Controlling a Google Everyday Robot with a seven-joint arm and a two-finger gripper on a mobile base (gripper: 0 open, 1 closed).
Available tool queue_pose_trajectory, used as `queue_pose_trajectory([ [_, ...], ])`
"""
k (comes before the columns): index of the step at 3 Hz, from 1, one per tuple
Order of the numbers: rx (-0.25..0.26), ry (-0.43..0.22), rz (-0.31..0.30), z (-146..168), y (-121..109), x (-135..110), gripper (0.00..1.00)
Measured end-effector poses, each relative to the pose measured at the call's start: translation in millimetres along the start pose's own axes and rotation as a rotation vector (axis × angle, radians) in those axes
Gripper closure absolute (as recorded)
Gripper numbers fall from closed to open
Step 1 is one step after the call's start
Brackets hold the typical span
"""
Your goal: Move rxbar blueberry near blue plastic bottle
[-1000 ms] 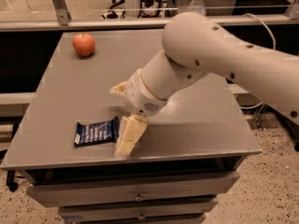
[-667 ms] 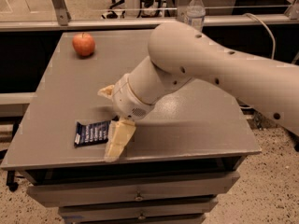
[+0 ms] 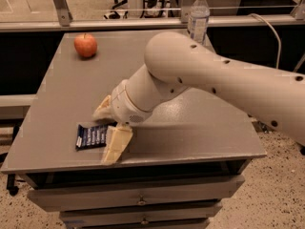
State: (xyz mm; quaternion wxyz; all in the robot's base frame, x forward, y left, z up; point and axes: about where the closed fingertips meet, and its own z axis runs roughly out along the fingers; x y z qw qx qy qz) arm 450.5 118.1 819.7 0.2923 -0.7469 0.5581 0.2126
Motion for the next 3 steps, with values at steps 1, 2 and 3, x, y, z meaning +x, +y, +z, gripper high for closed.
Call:
queue_pose_trajectory([
  [1,0.0,0.0,0.0,-3,-1,-2,0.64],
  [2,0.0,0.0,0.001,-3,-1,-2,0.87],
  [3,-0.021,-0.031,0.083,-13,-9,-6,1.0],
])
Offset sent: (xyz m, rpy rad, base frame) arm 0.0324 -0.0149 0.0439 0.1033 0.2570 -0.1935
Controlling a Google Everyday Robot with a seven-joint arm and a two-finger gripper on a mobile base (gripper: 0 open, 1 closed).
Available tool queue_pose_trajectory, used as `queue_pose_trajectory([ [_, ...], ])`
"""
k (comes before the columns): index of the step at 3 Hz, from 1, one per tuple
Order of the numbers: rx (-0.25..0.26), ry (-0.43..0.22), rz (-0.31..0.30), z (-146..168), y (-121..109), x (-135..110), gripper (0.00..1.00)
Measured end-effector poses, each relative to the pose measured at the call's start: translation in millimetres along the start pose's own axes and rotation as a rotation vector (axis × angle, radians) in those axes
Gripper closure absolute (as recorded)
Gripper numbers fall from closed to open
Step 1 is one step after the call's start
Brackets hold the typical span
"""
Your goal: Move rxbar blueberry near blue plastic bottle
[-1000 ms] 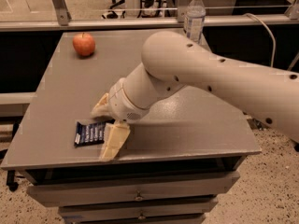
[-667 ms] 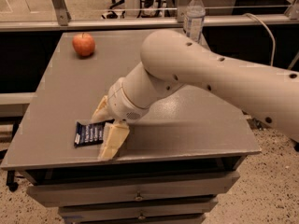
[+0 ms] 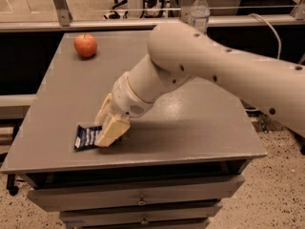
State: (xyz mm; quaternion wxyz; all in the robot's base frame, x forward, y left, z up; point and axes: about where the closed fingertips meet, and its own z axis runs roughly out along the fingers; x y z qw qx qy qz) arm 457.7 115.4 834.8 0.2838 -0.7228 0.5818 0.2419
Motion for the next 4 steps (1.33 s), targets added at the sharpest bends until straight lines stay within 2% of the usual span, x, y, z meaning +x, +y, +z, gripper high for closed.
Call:
queue_pose_trajectory([
  [1,-0.033,-0.051,0.141,-24,-19,-14,1.0],
  [2,-0.02,-0.067,0.207,-52,-33,-26,1.0],
  [3,0.086,-0.03,0.23,-92,-41,-16,1.0],
  [4,0.215,0.039,0.206,-140,-46,-4,1.0],
])
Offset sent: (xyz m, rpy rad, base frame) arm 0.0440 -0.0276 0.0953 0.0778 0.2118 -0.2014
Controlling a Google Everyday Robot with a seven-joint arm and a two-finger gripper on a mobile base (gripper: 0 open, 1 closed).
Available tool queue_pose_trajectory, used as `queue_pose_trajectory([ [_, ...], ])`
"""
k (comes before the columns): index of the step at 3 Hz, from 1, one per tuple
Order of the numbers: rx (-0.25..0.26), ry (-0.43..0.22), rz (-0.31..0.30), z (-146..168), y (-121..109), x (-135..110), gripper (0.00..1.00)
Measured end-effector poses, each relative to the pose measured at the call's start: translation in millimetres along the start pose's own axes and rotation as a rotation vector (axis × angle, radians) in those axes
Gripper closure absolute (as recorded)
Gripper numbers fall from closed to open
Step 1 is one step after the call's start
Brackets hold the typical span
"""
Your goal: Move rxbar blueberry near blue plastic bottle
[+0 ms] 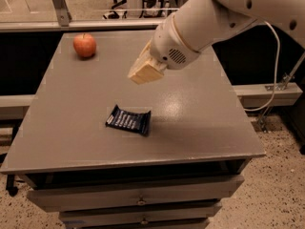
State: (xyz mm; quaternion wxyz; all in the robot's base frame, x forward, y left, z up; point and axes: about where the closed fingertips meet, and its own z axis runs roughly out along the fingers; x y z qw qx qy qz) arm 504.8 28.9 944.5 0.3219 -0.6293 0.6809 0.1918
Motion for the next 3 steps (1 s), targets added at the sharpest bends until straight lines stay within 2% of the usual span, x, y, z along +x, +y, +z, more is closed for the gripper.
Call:
queue_pose_trajectory([
  [1,0.096,0.061,-0.044,-36,-15,12,0.89],
  [2,0.119,0.066,-0.04,-36,-11,22,0.71],
  [3,0.08,0.018,-0.009,-4,-4,32,0.47],
])
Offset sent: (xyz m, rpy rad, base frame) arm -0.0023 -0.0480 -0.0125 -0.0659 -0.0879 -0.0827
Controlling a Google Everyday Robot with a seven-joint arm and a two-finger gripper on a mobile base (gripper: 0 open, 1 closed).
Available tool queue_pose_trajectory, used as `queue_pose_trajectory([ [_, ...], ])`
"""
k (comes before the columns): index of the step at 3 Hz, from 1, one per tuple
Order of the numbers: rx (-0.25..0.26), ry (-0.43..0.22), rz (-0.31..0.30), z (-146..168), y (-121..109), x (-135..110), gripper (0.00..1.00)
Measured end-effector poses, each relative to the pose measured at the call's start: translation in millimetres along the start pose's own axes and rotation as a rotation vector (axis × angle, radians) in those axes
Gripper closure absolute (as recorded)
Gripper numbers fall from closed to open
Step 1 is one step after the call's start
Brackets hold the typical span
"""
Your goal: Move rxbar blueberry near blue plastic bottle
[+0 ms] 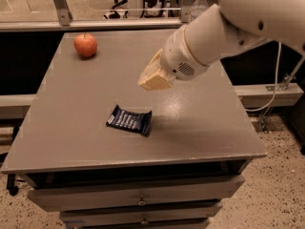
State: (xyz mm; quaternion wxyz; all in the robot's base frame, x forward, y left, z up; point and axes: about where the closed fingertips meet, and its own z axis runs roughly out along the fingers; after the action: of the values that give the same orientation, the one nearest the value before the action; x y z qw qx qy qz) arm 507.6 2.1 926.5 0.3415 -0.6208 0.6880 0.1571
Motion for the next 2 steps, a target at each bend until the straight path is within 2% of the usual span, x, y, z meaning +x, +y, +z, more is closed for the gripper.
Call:
queue_pose_trajectory([
  [1,-0.054,-0.048,0.034,32,7,4,0.24],
  [2,-0.086,-0.078,0.072,43,9,6,0.03],
])
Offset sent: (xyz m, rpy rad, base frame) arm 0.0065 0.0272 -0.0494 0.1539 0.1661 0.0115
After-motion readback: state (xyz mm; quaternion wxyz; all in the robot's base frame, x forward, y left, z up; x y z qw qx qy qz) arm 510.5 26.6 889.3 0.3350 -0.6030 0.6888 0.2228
